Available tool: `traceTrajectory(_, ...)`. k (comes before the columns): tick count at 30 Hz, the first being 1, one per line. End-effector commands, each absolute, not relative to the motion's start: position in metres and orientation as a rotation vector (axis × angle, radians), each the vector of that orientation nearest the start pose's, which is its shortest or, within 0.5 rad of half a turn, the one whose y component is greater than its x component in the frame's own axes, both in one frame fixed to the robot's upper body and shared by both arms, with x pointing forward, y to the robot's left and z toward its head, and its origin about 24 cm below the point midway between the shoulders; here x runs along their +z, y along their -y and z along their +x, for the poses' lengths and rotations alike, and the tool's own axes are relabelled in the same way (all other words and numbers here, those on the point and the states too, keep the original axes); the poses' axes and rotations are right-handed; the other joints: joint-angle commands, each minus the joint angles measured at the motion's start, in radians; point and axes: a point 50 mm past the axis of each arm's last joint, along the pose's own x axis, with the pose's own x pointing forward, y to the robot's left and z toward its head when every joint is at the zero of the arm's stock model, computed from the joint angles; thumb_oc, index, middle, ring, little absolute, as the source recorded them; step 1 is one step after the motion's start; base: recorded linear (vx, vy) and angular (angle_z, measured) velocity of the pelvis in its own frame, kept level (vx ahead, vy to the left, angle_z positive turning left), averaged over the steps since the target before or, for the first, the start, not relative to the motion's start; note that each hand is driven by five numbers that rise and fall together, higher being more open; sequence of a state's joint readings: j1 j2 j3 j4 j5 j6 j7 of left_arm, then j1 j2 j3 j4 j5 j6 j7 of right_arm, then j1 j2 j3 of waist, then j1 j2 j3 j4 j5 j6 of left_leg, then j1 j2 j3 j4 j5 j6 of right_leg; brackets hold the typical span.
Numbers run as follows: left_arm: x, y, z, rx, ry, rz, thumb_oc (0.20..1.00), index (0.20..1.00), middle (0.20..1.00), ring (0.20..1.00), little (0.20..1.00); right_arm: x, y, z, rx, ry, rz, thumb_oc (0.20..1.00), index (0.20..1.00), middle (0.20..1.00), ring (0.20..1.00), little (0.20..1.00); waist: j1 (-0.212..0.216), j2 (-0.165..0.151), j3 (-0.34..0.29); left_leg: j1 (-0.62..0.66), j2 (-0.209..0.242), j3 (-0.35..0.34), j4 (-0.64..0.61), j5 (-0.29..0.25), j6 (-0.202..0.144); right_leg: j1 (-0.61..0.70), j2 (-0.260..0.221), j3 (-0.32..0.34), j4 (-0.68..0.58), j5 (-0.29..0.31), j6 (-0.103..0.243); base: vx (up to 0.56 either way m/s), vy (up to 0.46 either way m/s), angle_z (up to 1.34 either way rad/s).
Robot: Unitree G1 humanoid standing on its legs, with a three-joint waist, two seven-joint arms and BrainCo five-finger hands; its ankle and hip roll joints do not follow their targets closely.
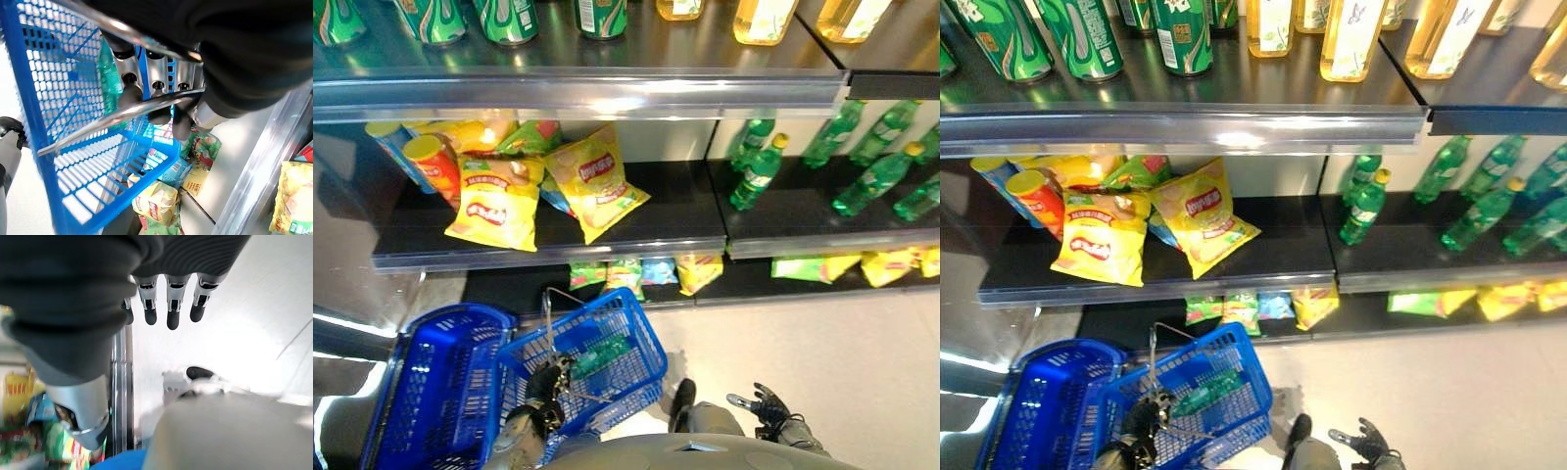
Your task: Pick up the snacks into the basket
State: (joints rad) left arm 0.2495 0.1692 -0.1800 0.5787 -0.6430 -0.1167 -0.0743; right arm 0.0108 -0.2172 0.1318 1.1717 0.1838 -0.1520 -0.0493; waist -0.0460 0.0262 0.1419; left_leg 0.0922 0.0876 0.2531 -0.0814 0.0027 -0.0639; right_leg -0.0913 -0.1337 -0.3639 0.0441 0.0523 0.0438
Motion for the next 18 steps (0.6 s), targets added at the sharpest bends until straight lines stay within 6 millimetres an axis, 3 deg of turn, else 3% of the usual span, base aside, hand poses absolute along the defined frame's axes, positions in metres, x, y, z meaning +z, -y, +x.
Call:
traceTrajectory(1, -0.067, -0.190, 0.175, 0.086, -0.347, -0.424, 0.200, 0.200, 0.200, 0.200, 0.200, -0.151, 0.218, 0.123, -0.103, -0.976, -0.164, 1.000, 1.000, 1.000, 1.000, 1.000, 0.027, -0.072, -0.034, -0.025, -0.054, 0.060, 0.061, 0.022, 0.012, 0.034, -0.052, 0.001, -0.043, 0.099, 0.110, 0.08, -0.265, 0.11)
traceTrajectory(2, -0.064, -0.189, 0.178, 0.077, -0.335, -0.429, 0.200, 0.200, 0.200, 0.200, 0.200, -0.147, 0.220, 0.128, -0.087, -0.942, -0.191, 1.000, 1.000, 1.000, 1.000, 1.000, 0.027, -0.081, -0.017, -0.099, -0.003, 0.062, 0.221, 0.040, -0.028, 0.062, -0.042, -0.010, -0.060, 0.087, 0.090, 0.02, -0.219, 0.24)
traceTrajectory(4, -0.062, -0.189, 0.181, 0.072, -0.324, -0.432, 0.200, 0.200, 0.200, 0.200, 0.200, -0.147, 0.220, 0.129, -0.073, -0.940, -0.204, 1.000, 1.000, 1.000, 1.000, 1.000, 0.030, -0.082, -0.008, -0.124, 0.012, 0.042, 0.260, 0.049, -0.040, 0.071, -0.039, -0.026, -0.066, 0.083, 0.082, 0.02, -0.081, 0.49)
traceTrajectory(5, -0.060, -0.188, 0.182, 0.068, -0.314, -0.444, 0.200, 0.200, 0.200, 0.200, 0.200, -0.146, 0.221, 0.131, -0.051, -0.936, -0.239, 1.000, 1.000, 1.000, 1.000, 1.000, 0.026, -0.081, -0.013, -0.133, 0.044, 0.040, 0.213, 0.045, -0.061, 0.088, -0.049, -0.036, -0.092, 0.084, 0.102, 0.07, 0.033, 0.42)
traceTrajectory(6, -0.060, -0.188, 0.182, 0.069, -0.315, -0.445, 0.200, 0.200, 0.200, 0.200, 0.200, -0.146, 0.221, 0.131, -0.051, -0.937, -0.241, 1.000, 1.000, 1.000, 1.000, 1.000, 0.025, -0.079, -0.014, -0.129, 0.044, 0.040, 0.206, 0.048, -0.062, 0.090, -0.048, -0.037, -0.095, 0.085, 0.103, 0.08, 0.094, 0.24)
traceTrajectory(7, -0.059, -0.187, 0.183, 0.065, -0.313, -0.443, 0.200, 0.200, 0.200, 0.200, 0.200, -0.145, 0.221, 0.132, -0.044, -0.929, -0.253, 1.000, 1.000, 1.000, 1.000, 1.000, 0.019, -0.084, -0.020, -0.138, 0.087, 0.066, 0.161, 0.067, -0.072, 0.092, -0.063, -0.045, -0.106, 0.089, 0.116, 0.13, 0.178, 0.15)
traceTrajectory(8, -0.060, -0.185, 0.182, 0.061, -0.315, -0.438, 0.200, 0.200, 0.200, 0.200, 0.200, -0.146, 0.225, 0.128, -0.061, -0.941, -0.257, 1.000, 1.000, 1.000, 1.000, 1.000, 0.018, -0.078, -0.041, -0.149, 0.123, 0.082, 0.056, 0.130, -0.089, 0.102, -0.076, -0.050, -0.122, 0.079, 0.135, 0.08, 0.176, 0.43)
traceTrajectory(10, -0.060, -0.184, 0.183, 0.054, -0.317, -0.434, 0.200, 0.200, 0.200, 0.200, 0.200, -0.146, 0.226, 0.127, -0.066, -0.940, -0.252, 1.000, 1.000, 1.000, 1.000, 1.000, 0.017, -0.075, -0.043, -0.144, 0.123, 0.087, 0.037, 0.151, -0.083, 0.098, -0.079, -0.057, -0.118, 0.080, 0.128, 0.08, 0.134, 0.41)
traceTrajectory(13, -0.062, -0.182, 0.181, 0.035, -0.328, -0.421, 0.200, 0.200, 0.200, 0.200, 0.200, -0.147, 0.225, 0.124, -0.058, -0.955, -0.260, 1.000, 1.000, 1.000, 1.000, 1.000, 0.007, -0.056, -0.069, -0.114, 0.083, 0.105, -0.006, 0.113, -0.064, 0.092, -0.093, -0.051, -0.118, 0.095, 0.134, 0.12, 0.156, -0.17)
traceTrajectory(18, -0.062, -0.184, 0.179, 0.039, -0.325, -0.429, 0.200, 0.200, 0.200, 0.200, 0.200, -0.146, 0.216, 0.131, -0.015, -0.935, -0.266, 1.000, 1.000, 1.000, 1.000, 1.000, 0.018, -0.060, -0.061, -0.085, 0.051, 0.136, -0.006, 0.093, -0.041, 0.092, -0.115, -0.034, -0.110, 0.105, 0.138, 0.07, 0.116, -0.26)
